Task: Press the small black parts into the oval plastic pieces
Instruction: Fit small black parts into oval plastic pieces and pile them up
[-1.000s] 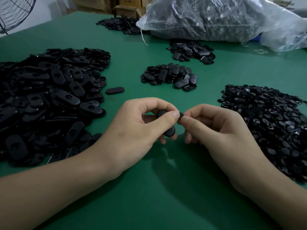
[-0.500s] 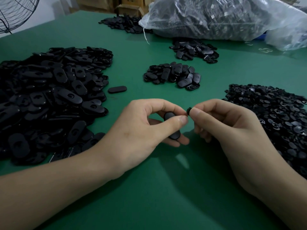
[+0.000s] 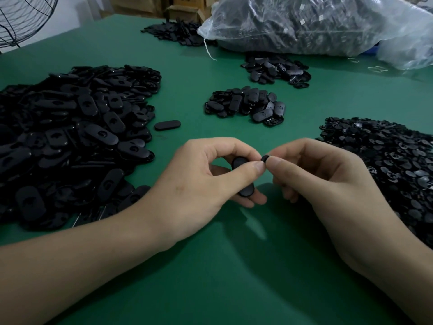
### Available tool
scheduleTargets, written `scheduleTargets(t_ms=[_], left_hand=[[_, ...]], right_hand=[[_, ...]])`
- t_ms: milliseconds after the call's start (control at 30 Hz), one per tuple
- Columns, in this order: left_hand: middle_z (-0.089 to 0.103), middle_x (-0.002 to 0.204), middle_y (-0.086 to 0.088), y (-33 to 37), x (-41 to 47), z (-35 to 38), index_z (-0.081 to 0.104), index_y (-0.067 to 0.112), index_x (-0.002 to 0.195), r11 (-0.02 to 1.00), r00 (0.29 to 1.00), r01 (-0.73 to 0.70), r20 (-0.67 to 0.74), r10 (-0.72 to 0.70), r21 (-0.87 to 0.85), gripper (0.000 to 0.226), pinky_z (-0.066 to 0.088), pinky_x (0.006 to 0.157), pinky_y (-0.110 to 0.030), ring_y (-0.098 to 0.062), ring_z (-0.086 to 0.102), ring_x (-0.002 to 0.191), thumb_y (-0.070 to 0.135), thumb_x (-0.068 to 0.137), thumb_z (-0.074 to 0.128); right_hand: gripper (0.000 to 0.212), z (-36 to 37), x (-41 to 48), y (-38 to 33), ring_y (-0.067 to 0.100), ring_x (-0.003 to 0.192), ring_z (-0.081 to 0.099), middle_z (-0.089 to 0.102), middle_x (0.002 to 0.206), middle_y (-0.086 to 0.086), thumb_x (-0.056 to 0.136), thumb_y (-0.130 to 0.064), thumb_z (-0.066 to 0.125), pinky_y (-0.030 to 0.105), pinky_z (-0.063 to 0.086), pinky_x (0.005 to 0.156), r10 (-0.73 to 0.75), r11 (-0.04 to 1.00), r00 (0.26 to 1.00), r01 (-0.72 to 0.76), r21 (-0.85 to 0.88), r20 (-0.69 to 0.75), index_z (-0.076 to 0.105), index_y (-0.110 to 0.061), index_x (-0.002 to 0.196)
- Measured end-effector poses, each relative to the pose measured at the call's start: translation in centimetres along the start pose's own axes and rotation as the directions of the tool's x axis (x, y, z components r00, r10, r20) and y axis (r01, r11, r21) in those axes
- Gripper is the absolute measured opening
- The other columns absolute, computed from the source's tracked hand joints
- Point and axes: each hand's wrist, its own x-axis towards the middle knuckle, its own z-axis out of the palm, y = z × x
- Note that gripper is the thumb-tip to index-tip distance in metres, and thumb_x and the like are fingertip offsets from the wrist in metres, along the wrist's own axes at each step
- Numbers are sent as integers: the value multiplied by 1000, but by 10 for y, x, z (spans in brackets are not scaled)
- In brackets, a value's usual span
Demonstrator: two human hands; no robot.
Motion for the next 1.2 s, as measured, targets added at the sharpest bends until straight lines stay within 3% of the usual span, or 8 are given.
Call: scheduleTargets(t_ms=[233, 367, 567, 667, 867, 1000, 1200], left_hand=[[69, 83, -4, 2, -1, 0, 75, 17, 98, 995, 1000, -9, -10, 10, 96, 7, 59, 62, -22, -21, 78, 71, 13, 94, 71], [73, 89, 2, 1, 1, -1, 71, 22, 118, 998, 998, -24, -63, 27, 50, 36, 58, 61, -20, -21, 78, 74, 16, 84, 79], [76, 109, 4, -2, 1, -1, 66, 23, 132, 998, 999, -32, -19, 33, 60, 46, 57, 92, -23, -15, 77, 95, -3, 93, 69], [78, 110, 2, 0, 2, -1, 63, 22, 136, 999, 1000, -28, -13, 28, 26, 51, 56, 93, -24, -15, 77, 98, -5, 92, 69], [80, 93, -9, 6, -1, 1, 72, 12, 116, 997, 999, -1, -36, -2, -82, 37, 61, 75, -23, -23, 79, 87, 6, 80, 79], [79, 92, -12, 8, -1, 2, 74, 8, 110, 996, 999, 4, -42, -8, -91, 44, 61, 73, -24, -25, 79, 86, 16, 68, 82], [80, 92, -11, 9, -1, 2, 76, 11, 104, 989, 1000, 2, -5, -3, -148, 36, 60, 72, -22, -24, 79, 86, 14, 69, 82]], right_hand=[[9, -5, 0, -1, 8, 54, 52, 61, 61, -3, 86, -28, 76, 16, 42, 53, 38, 999, 999, -38, -13, -22, 77, -19, 85], [15, -5, -1, -3, 9, 54, 49, 58, 60, -1, 83, -32, 75, 15, 41, 53, 89, 994, 995, -87, 61, -36, 77, -17, 85], [22, -5, 0, -7, 12, 55, 46, 53, 59, 5, 76, -36, 75, 17, 39, 55, 141, 977, 989, -133, 166, -37, 78, -16, 84], [23, -6, 0, -7, 12, 57, 46, 52, 59, 4, 75, -36, 75, 18, 39, 56, 148, 975, 988, -140, 173, -34, 78, -16, 84], [22, -4, -1, -7, 11, 56, 45, 53, 59, 4, 73, -38, 76, 15, 39, 54, 122, 980, 992, -117, 163, -19, 79, -19, 83], [22, -3, -2, -7, 11, 56, 46, 54, 59, 3, 75, -38, 76, 16, 40, 55, 87, 986, 996, -83, 144, -23, 78, -19, 84], [13, 0, -4, -6, 12, 51, 45, 55, 58, 1, 80, -31, 74, 19, 39, 53, -22, 996, 998, 26, 83, -53, 77, -19, 83]])
